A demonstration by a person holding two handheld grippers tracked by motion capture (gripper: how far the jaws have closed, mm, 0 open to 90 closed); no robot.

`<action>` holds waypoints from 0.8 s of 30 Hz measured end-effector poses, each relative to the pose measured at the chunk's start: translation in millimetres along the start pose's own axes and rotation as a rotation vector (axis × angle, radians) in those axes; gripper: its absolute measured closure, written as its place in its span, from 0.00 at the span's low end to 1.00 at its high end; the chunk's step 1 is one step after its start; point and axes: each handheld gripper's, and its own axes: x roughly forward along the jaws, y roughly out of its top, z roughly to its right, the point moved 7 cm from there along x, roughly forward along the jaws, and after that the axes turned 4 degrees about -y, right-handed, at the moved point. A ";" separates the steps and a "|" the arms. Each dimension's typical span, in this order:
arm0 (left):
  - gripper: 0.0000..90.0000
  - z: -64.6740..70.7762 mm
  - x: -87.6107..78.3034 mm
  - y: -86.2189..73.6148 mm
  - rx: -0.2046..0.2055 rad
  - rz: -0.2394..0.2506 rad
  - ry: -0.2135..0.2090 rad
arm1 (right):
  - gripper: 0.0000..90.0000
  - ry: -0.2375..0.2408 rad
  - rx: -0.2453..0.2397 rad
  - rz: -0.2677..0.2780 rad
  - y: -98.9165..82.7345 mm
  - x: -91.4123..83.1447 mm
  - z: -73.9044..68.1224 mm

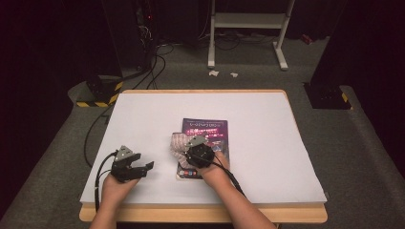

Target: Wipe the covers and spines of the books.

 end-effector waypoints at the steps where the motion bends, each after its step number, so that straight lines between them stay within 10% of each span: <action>1: 0.33 -0.1 -0.1 0.0 0.000 -0.001 0.000 | 0.73 0.000 0.002 0.001 0.0 0.4 0.3; 24: 0.32 0.4 0.5 -2.4 0.002 -0.011 0.004 | 0.73 -0.111 0.138 -0.015 -58.0 -43.8 80.6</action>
